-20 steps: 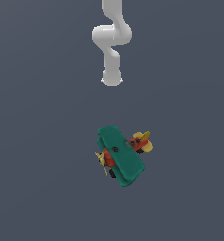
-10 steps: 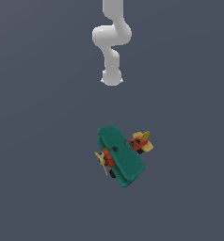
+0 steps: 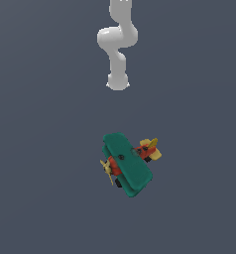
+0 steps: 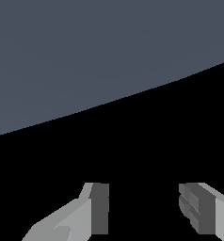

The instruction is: Pick up the object and move it to a goal position.

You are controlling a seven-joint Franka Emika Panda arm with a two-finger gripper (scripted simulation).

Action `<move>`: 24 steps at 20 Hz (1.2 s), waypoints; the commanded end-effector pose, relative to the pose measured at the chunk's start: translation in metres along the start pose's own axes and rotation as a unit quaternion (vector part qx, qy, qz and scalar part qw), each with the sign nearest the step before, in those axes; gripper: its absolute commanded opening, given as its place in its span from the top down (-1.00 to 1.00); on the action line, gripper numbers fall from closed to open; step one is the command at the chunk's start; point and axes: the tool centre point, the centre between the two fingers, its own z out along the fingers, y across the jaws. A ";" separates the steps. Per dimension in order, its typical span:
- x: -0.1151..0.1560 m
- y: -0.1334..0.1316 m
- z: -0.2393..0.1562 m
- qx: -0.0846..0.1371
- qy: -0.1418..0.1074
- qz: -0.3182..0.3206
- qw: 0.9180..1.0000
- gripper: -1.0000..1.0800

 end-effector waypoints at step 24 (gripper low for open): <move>0.161 0.059 -0.031 -0.005 -0.143 -0.303 0.942 -0.23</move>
